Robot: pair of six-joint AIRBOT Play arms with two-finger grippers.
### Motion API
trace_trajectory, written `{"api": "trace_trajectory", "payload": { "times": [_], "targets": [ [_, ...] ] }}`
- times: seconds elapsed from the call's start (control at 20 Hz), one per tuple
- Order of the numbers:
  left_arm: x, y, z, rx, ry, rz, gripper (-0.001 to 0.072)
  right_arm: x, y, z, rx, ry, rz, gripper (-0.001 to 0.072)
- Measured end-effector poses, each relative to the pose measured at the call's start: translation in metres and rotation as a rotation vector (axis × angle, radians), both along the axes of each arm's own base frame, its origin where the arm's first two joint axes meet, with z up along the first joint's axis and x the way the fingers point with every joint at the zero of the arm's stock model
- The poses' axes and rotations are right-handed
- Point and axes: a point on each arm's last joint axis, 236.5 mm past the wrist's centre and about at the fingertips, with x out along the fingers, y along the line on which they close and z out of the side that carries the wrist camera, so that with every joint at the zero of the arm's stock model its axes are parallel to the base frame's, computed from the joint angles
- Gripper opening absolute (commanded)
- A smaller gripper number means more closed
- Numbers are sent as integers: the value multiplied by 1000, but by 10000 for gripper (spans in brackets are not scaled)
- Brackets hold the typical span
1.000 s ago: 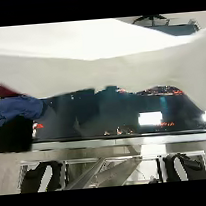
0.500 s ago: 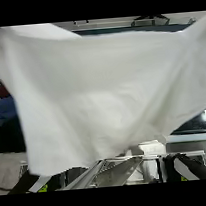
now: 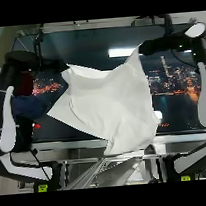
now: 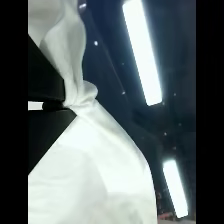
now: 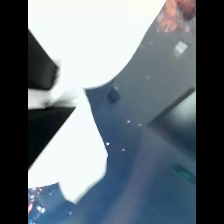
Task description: Fold the shirts.
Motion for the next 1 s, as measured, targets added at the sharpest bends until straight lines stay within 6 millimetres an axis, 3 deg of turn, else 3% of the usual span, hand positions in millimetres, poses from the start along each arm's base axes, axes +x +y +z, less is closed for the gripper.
{"api": "trace_trajectory", "payload": {
  "times": [0.05,0.15,0.25,0.45,0.6,0.8,1.0],
  "targets": [
    [7,5,-14,0,23,8,699,5,-2,-13,0,31,-18,257],
    [17,16,-29,-7,66,24,697,10,-15,-31,-25,82,-67,257],
    [21,29,-30,-11,96,26,697,8,-42,-38,-82,125,-123,256],
    [-4,68,-39,31,230,40,697,-25,-117,-58,-201,302,-242,256],
    [-57,99,-72,78,420,55,697,-72,-163,-91,-211,509,-332,255],
    [-127,142,-119,154,626,105,697,-156,-194,-137,-169,760,-428,255],
    [-153,177,-146,181,670,170,696,-223,-199,-170,-113,908,-515,254]
  ]
}}
